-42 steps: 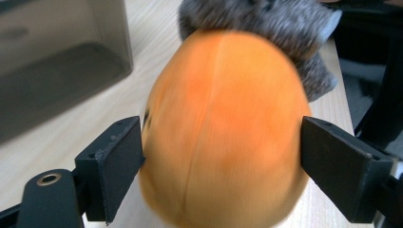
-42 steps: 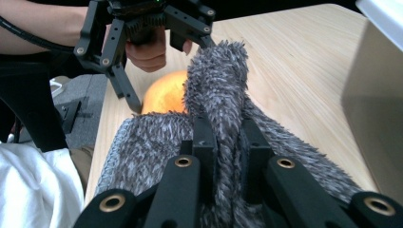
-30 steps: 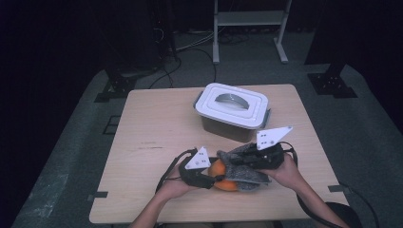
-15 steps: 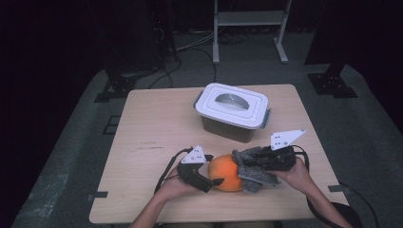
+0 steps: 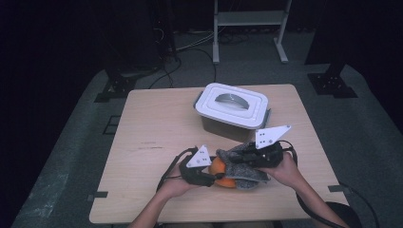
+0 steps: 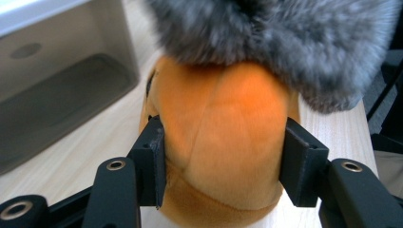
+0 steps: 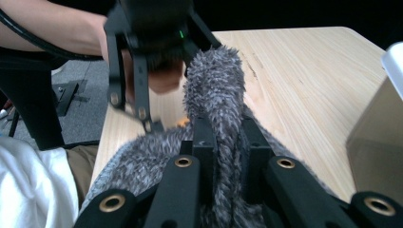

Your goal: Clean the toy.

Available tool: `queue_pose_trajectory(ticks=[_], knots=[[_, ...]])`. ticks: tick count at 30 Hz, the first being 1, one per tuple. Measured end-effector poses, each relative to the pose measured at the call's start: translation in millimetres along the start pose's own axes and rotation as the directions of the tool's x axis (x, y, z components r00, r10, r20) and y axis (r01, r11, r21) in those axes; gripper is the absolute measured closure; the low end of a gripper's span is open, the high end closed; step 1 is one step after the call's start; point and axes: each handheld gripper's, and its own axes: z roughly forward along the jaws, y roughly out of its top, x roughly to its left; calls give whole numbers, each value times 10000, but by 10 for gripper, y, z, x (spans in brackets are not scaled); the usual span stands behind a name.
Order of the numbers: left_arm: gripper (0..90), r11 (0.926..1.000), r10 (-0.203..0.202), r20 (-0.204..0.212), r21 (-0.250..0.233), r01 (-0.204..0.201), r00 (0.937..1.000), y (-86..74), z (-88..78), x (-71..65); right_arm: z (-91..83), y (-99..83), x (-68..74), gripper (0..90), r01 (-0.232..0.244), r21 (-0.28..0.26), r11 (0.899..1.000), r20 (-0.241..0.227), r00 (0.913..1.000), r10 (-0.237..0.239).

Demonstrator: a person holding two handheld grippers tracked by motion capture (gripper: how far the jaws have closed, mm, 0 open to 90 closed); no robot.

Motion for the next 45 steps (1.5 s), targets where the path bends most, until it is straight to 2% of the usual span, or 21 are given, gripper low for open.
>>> queue_pose_trajectory(ticks=[2,5,7,9,11,13,14,17,19,21,22,24,26,29,32,33,35,37,39,42,45], knots=[[431,9999,-119,-32,-26,119,9999,-3,-85,31,-49,-91,-43,796,-405,-222,9989,-44,9992,404],[392,9999,-143,65,44,143,9999,-16,-86,32,-58,-246,-76,797,-812,-366,9960,-118,9967,808],[309,9996,-286,104,-83,287,9995,-48,-32,22,-37,-324,-82,797,-1010,-424,9940,-189,9948,1003],[198,9978,-450,181,-471,458,9988,-86,-16,31,-42,-384,-90,797,-1139,-475,9924,-178,9934,1131],[138,9933,-787,290,-827,809,9965,-132,-15,64,-56,-421,-93,797,-1231,-461,9913,-174,9923,1225],[64,9909,-1082,465,-758,1116,9930,-203,19,120,-75,-454,-99,797,-1316,-487,9901,-158,9913,1310],[61,9898,-1162,574,-760,1204,9916,-235,34,136,-84,-463,-104,797,-1309,-476,9902,-126,9914,1305],[55,9816,-1630,1022,-836,1717,9813,-313,100,182,-99,-483,-124,797,-1426,-480,9886,-96,9898,1423],[190,9831,-1395,847,-1070,1482,9866,-295,75,153,-92,-474,-134,797,-1444,-485,9883,-45,9895,1443],[314,9860,-1394,547,-846,1437,9887,-225,34,130,-99,-447,-147,797,-1504,-591,9869,-19,9886,1505],[343,9897,-1240,314,-681,1259,9918,-178,10,109,-103,-423,-156,797,-1471,-615,9872,40,9890,1477],[376,9939,-1077,149,-210,1080,9941,-85,-47,91,-90,-384,-165,797,-1364,-474,9895,157,9904,1373],[389,9947,-1028,-50,98,1028,9947,-33,-108,94,-61,-391,-180,797,-1419,-435,9889,133,9897,1426],[397,9939,-1020,-112,412,1024,9947,-2,-137,95,-20,-396,-173,798,-1537,-593,9863,-77,9881,1535],[396,9943,-940,-81,490,943,9955,36,-100,64,-32,-292,-137,798,-1489,-1144,9822,-339,9887,1460],[394,9955,-796,-40,519,797,9968,56,-62,44,-31,-229,-115,798,-1345,-1249,9830,-441,9905,1299],[383,9957,-798,18,476,796,9968,78,-9,28,3,-82,-56,797,-918,-1327,9869,-515,9950,857],[346,9956,-781,48,531,778,9969,68,44,21,47,-31,-35,797,-623,-1053,9925,-375,9976,586],[289,9956,-880,121,330,876,9960,28,69,24,54,-74,-60,798,-614,-808,9948,-228,9980,597],[210,9946,-1040,205,90,1038,9944,6,102,27,16,-217,-114,798,-998,-933,9906,-231,9949,981],[158,9948,-1002,263,-179,1007,9946,-2,129,47,-32,-316,-142,798,-1244,-1091,9862,-149,9922,1235]])
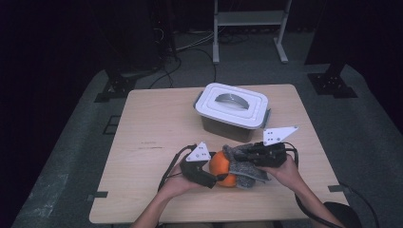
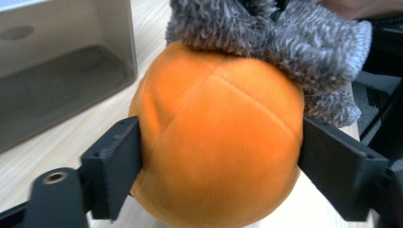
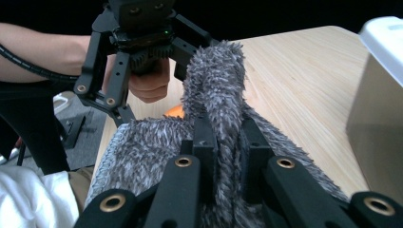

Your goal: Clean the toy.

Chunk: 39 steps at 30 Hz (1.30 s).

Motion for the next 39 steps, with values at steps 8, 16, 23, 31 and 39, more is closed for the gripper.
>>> queue_pose_trajectory(ticks=[8,16,23,31,39], knots=[[73,9986,-98,323,-511,114,9994,-68,101,43,-98,-89,-31,798,-173,-93,9998,43,9998,174],[329,9971,131,-58,-749,-135,9999,-88,116,7,-105,-40,-38,796,-198,-97,9998,49,9998,198],[399,9974,699,-396,-161,-706,9968,11,75,-40,5,241,105,796,788,316,9964,80,9968,-791],[408,9992,344,-806,-161,-358,9962,-28,-126,36,-100,61,-24,796,158,230,9996,376,9992,-167],[401,9986,529,-707,48,-527,9961,10,-53,-19,-1,171,38,795,377,32,9993,0,9993,-377]])
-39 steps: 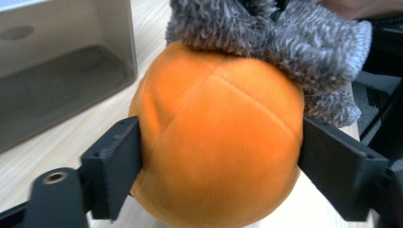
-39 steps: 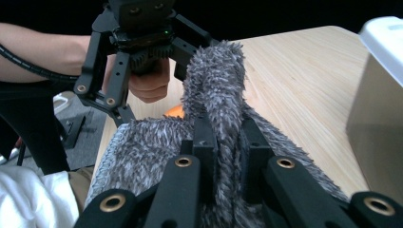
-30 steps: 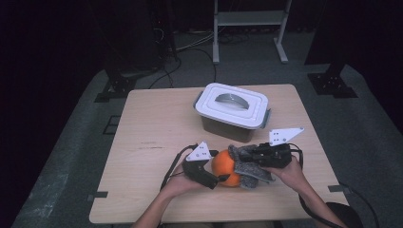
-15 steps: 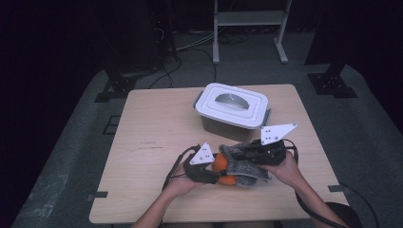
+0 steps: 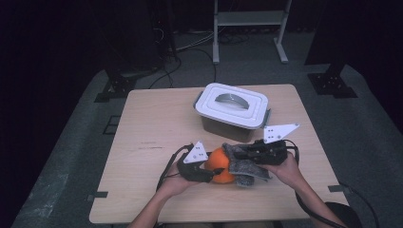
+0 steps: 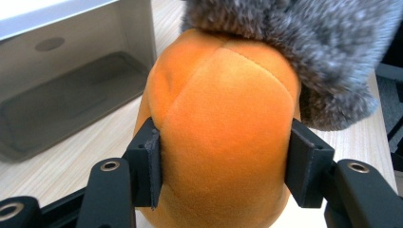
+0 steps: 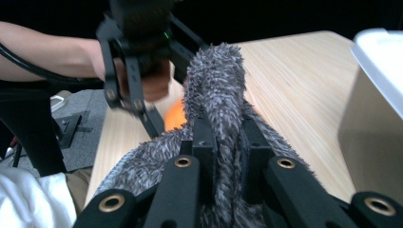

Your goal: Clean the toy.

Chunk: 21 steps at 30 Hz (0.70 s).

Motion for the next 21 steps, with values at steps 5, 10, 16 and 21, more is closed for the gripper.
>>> queue_pose_trajectory(ticks=[5,10,16,21], knots=[[402,10000,-31,-83,-52,31,10000,7,-22,12,41,92,32,795,334,107,9994,-12,9994,-333],[401,9998,-195,-252,-2,195,9995,-39,-127,69,-14,-71,-48,795,-134,189,9997,157,9998,131],[398,9997,32,-139,223,-29,9999,43,-75,-3,45,29,-3,794,78,125,9999,7,10000,-78],[392,9999,110,-179,98,-109,9998,53,-68,-19,88,182,34,793,509,138,9986,-55,9987,-508]])
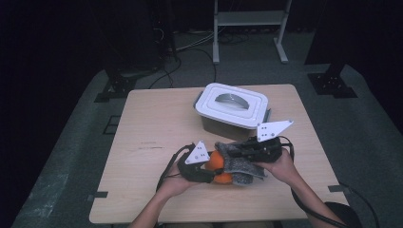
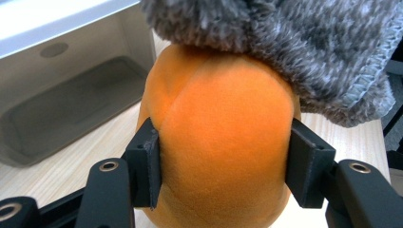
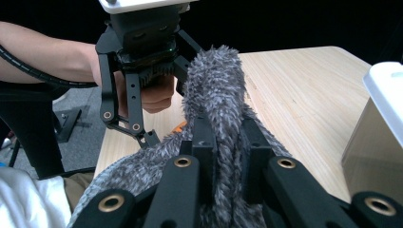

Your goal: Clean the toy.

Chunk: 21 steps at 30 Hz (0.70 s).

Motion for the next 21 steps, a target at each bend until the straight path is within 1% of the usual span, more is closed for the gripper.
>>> queue_pose_trajectory(ticks=[2,3,6,9,10,11,12,14,17,18,19,20,21], knots=[[375,9998,65,30,183,-66,10000,-32,14,7,3,-41,-12,794,-38,181,9998,34,10000,37],[353,9999,-12,125,107,11,9999,-52,22,5,10,-83,-18,793,-110,320,9994,28,9999,109],[235,9999,-93,276,-50,95,9996,-99,49,19,-1,-216,-41,794,-458,126,9989,-114,9989,460],[128,9988,-322,472,-363,339,9984,-141,69,47,-31,-297,-45,794,-661,32,9978,-112,9977,661],[115,9979,-410,571,-474,437,9975,-151,75,54,-39,-310,-48,794,-670,-4,9978,-127,9977,670],[104,9972,-445,723,-564,486,9964,-159,88,66,-53,-325,-50,794,-730,-20,9973,-137,9972,730],[100,9970,-448,783,-597,495,9959,-162,92,73,-66,-339,-51,793,-782,-15,9969,-130,9969,782],[98,9951,-554,1004,-762,632,9934,-189,103,112,-86,-354,-56,794,-829,-9,9966,-100,9965,829],[86,9909,-900,1299,-875,1018,9874,-231,130,166,-91,-357,-57,794,-800,14,9968,-112,9967,800],[105,9910,-907,1327,-864,1027,9870,-237,127,172,-87,-356,-60,794,-795,13,9968,-111,9968,795],[174,9914,-826,1165,-916,935,9898,-234,116,159,-84,-353,-66,794,-801,17,9968,-108,9967,801],[255,9925,-810,1006,-832,895,9916,-216,104,152,-80,-343,-75,794,-826,35,9966,-101,9965,826],[313,9938,-809,778,-698,864,9937,-168,83,125,-77,-331,-78,793,-800,20,9968,-52,9968,800]])
